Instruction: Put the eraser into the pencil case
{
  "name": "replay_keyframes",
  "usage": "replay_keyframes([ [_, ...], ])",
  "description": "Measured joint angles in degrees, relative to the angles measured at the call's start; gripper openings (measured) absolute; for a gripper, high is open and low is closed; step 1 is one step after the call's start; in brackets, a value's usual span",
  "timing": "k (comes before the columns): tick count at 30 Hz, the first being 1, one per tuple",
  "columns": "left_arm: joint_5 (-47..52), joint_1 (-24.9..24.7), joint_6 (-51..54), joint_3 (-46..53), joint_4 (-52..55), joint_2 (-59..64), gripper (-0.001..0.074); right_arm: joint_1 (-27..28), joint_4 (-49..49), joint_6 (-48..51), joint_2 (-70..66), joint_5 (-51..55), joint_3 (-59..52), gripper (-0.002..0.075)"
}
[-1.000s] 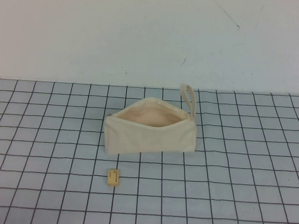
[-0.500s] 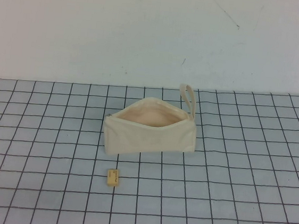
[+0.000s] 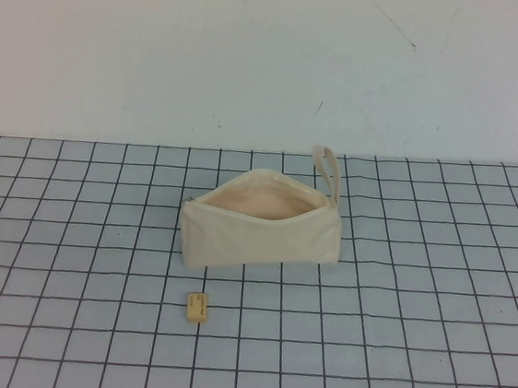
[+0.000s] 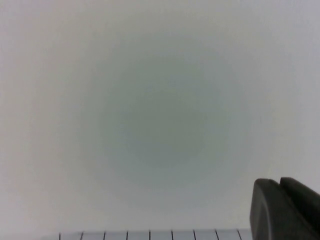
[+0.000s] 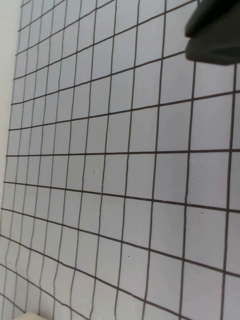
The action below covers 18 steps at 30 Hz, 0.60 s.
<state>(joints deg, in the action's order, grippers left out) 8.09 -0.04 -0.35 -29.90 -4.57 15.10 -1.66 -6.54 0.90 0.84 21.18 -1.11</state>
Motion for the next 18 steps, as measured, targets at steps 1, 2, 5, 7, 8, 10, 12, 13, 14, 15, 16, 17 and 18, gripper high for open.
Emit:
replay_keyframes([
  [1,4.02,0.00,0.00,-3.16,0.00,2.83,-0.0003,0.00,0.00,0.00,0.00,0.00,0.00,-0.0001],
  [2,7.89,0.00,0.00,-5.97,0.00,5.59,-0.0003,0.00,0.00,0.00,0.00,0.00,0.00,-0.0001],
  [5,15.82,0.00,0.00,-10.85,-1.26,12.84,-0.0003,0.00,0.00,0.00,0.00,0.00,0.00,-0.0001],
  [7,17.62,0.00,0.00,-11.23,-2.30,17.56,-0.0003,0.00,0.00,0.00,0.00,0.00,0.00,-0.0001],
  [8,18.38,0.00,0.00,-11.23,-2.87,19.95,-0.0003,0.00,0.00,0.00,0.00,0.00,0.00,-0.0001],
  [10,20.21,0.00,0.00,-11.12,-4.14,24.57,-0.0003,0.00,0.00,0.00,0.00,0.00,0.00,-0.0001],
  [12,24.41,0.00,1.71,-11.13,-10.02,31.97,-0.0003,0.00,0.00,0.00,0.00,0.00,0.00,-0.0001],
  [13,26.29,0.00,3.96,-11.43,-12.62,34.63,-0.0003,0.00,0.00,0.00,0.00,0.00,0.00,-0.0001],
  [14,28.05,0.00,6.71,-11.82,-14.75,37.31,-0.0003,0.00,0.00,0.00,0.00,0.00,0.00,-0.0001],
  [15,29.64,0.00,9.41,-12.47,-17.37,40.00,-0.0003,0.00,0.00,0.00,0.00,0.00,0.00,-0.0001],
  [16,30.82,0.00,11.66,-13.20,-19.90,42.67,-0.0003,0.00,0.00,0.00,0.00,0.00,0.00,-0.0001],
  [17,31.44,-0.13,13.00,-13.76,-21.85,44.72,-0.0003,0.00,0.00,0.00,0.00,0.00,0.00,-0.0001],
  [18,31.86,-0.37,14.46,-14.49,-23.76,47.14,-0.0003,0.00,0.00,0.00,0.00,0.00,0.00,-0.0001],
])
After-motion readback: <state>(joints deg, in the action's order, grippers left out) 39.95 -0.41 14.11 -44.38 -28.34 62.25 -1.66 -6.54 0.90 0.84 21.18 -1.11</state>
